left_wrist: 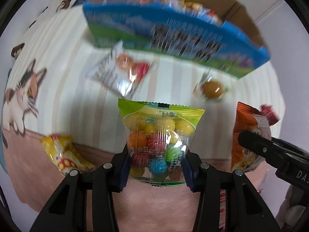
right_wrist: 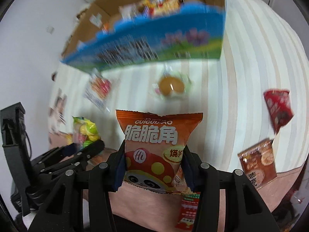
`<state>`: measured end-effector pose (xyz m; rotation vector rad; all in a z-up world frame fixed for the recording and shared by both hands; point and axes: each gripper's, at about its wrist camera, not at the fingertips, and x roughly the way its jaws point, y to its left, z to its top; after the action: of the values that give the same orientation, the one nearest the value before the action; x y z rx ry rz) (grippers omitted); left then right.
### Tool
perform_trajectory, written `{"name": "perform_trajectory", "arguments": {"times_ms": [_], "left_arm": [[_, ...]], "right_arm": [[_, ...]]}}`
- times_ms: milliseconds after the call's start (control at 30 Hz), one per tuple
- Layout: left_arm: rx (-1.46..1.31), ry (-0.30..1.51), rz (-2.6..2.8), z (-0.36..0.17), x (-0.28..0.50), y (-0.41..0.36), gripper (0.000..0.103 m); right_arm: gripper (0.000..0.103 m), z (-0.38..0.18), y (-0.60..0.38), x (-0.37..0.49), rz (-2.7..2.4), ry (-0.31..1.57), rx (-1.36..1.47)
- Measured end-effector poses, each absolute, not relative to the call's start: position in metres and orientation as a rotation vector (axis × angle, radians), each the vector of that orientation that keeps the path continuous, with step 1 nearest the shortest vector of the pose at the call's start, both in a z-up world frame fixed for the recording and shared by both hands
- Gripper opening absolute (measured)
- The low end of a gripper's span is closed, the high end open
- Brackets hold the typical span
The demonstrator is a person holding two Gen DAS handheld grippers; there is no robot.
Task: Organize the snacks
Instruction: 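Carry the candy bag with left tool while right tool carries the orange bag toward the box, then open both tools to drop the candy bag and orange bag into the box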
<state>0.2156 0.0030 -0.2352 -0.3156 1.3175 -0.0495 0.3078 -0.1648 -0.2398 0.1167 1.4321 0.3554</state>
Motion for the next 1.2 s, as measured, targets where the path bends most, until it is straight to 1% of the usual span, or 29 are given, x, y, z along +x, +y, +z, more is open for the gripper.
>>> {"name": "perform_trajectory", "arguments": {"times_ms": [133, 300, 400, 500, 633, 733, 1033, 1067, 1100, 1167, 1200], "left_arm": [[-0.352, 1.248, -0.092, -0.186, 0.242, 0.014, 0.043], [-0.328, 1.162, -0.128, -0.130, 0.288, 0.021, 0.043], [-0.301, 1.143, -0.126, -0.111, 0.331, 0.022, 0.043], [-0.259, 1.145, -0.108, -0.105, 0.376, 0.028, 0.043], [-0.208, 1.196, -0.088, -0.115, 0.438, 0.030, 0.043], [-0.185, 1.248, -0.072, -0.138, 0.473, 0.036, 0.043], [-0.150, 1.412, -0.013, -0.212, 0.541, 0.060, 0.044], [-0.156, 1.431, 0.004, -0.219, 0.545, 0.064, 0.044], [-0.166, 1.443, 0.017, -0.223, 0.550, 0.067, 0.044], [-0.181, 1.466, 0.014, -0.233, 0.557, 0.071, 0.047], [-0.171, 1.470, 0.014, -0.235, 0.560, 0.073, 0.054]], "right_arm": [[0.052, -0.201, -0.165, 0.330, 0.390, 1.369, 0.174], [0.052, -0.154, -0.168, 0.383, 0.403, 1.290, 0.209], [0.052, -0.136, -0.168, 0.415, 0.379, 1.250, 0.205], [0.052, -0.127, -0.170, 0.456, 0.342, 1.236, 0.187], [0.052, -0.135, -0.164, 0.503, 0.287, 1.267, 0.146], [0.052, -0.152, -0.163, 0.522, 0.264, 1.319, 0.139], [0.053, -0.217, -0.159, 0.532, 0.241, 1.468, 0.151], [0.054, -0.225, -0.159, 0.533, 0.240, 1.493, 0.158], [0.060, -0.231, -0.157, 0.535, 0.234, 1.516, 0.167], [0.068, -0.238, -0.155, 0.536, 0.226, 1.551, 0.175], [0.073, -0.240, -0.153, 0.536, 0.227, 1.556, 0.169]]}}
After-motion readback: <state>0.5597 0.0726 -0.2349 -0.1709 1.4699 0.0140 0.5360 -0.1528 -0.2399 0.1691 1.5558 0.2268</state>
